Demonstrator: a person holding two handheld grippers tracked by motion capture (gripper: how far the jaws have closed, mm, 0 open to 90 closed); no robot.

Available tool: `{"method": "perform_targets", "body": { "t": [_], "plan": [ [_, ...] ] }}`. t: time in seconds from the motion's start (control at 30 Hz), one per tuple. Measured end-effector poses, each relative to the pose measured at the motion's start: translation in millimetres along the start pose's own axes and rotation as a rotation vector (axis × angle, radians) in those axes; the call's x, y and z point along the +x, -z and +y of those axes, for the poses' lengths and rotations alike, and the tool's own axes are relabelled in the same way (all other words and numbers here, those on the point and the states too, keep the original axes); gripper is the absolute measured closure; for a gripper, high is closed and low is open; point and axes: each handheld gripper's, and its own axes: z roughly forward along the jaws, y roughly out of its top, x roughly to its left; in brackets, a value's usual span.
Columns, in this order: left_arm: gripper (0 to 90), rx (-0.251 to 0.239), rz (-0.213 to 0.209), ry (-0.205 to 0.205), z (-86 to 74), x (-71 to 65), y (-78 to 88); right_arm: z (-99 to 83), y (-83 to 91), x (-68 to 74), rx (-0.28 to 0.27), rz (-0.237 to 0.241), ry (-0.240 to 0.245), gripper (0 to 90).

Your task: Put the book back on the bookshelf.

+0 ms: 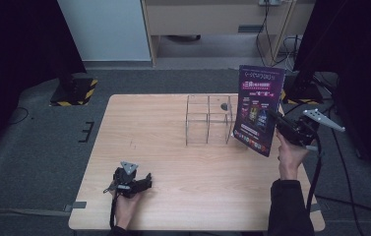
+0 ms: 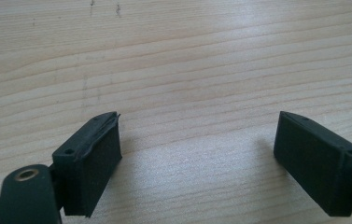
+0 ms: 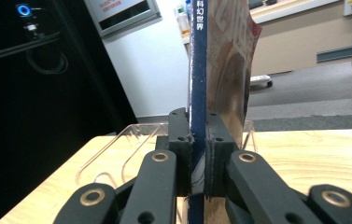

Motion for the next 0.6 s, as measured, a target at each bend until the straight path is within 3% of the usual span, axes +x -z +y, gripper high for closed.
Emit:
{"method": "perform_targets", "body": {
  "t": [0.23,0.6],
  "plan": [
    [13.9,0.0,0.0,0.0,0.0,0.0,0.0,-9.3,-15.7,-3.4,-0.022,-0.023,0.008,84.6],
    [13.9,0.001,0.0,-0.001,0.0,0.1,0.0,-25.3,-38.4,6.3,-0.004,-0.061,0.047,84.5]
  ]
}}
